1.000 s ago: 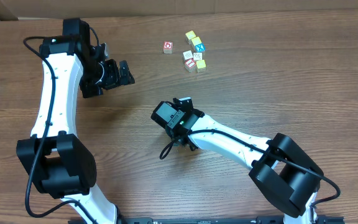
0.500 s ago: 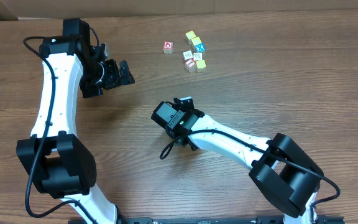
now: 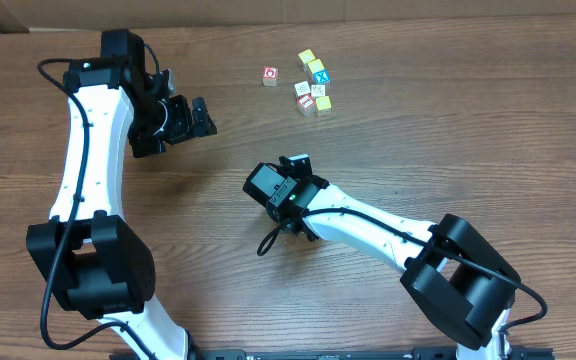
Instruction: Flip 5 blocks
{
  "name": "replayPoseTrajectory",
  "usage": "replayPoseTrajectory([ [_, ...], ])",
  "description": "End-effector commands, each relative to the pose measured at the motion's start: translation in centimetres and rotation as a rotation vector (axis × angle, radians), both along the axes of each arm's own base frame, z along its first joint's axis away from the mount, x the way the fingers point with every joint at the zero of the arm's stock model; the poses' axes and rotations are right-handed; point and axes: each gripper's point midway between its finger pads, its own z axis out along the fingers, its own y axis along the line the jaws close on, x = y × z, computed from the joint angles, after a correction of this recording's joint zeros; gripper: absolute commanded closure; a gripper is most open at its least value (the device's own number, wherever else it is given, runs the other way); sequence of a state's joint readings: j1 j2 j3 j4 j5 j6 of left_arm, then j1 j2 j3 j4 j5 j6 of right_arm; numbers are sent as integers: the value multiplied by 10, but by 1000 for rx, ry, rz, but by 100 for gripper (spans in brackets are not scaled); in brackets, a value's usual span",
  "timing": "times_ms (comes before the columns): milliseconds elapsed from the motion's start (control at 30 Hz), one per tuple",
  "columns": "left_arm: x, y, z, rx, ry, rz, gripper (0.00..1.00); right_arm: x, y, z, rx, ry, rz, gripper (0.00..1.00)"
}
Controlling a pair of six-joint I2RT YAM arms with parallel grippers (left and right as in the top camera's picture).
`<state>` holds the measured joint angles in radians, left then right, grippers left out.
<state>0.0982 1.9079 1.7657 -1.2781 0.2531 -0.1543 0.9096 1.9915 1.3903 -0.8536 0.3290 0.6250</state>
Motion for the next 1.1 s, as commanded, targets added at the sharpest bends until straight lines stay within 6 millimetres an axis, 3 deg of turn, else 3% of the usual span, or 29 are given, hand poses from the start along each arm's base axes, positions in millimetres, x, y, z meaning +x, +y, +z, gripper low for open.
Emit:
replayPoseTrajectory([
  [0, 6, 0, 8, 0, -25, 9, 0, 12, 12, 22, 38, -36, -9, 94],
  [100, 6, 0, 8, 0, -25, 9, 0, 27, 12, 54, 84, -76, -35, 93],
  [167, 6, 0, 8, 0, -25, 9, 0, 41, 1, 76, 111, -100, -76, 92],
  [333, 6, 0, 8, 0, -25, 9, 0, 72, -53, 101, 152, -88, -222, 85],
  [367, 6, 0, 8, 0, -25, 9, 0, 77, -68, 100, 148, -73, -258, 76],
  [400, 6, 0, 8, 0, -25, 9, 0, 84, -99, 97, 134, -38, -332, 49],
  [467, 6, 0, 8, 0, -25, 9, 0, 88, -139, 92, 101, -2, -425, 7],
  [500, 6, 0, 8, 0, -25, 9, 0, 89, -153, 90, 89, 12, -459, 0],
  [633, 6, 0, 8, 0, -25, 9, 0, 94, -208, 88, 74, 43, -596, 0],
  [800, 6, 0, 8, 0, -25, 9, 0, 107, -251, 89, 90, 15, -711, 0],
  [933, 6, 0, 8, 0, -25, 9, 0, 117, -276, 91, 109, -20, -773, 0],
  [1067, 6, 0, 8, 0, -25, 9, 0, 121, -285, 92, 117, -36, -795, 0],
])
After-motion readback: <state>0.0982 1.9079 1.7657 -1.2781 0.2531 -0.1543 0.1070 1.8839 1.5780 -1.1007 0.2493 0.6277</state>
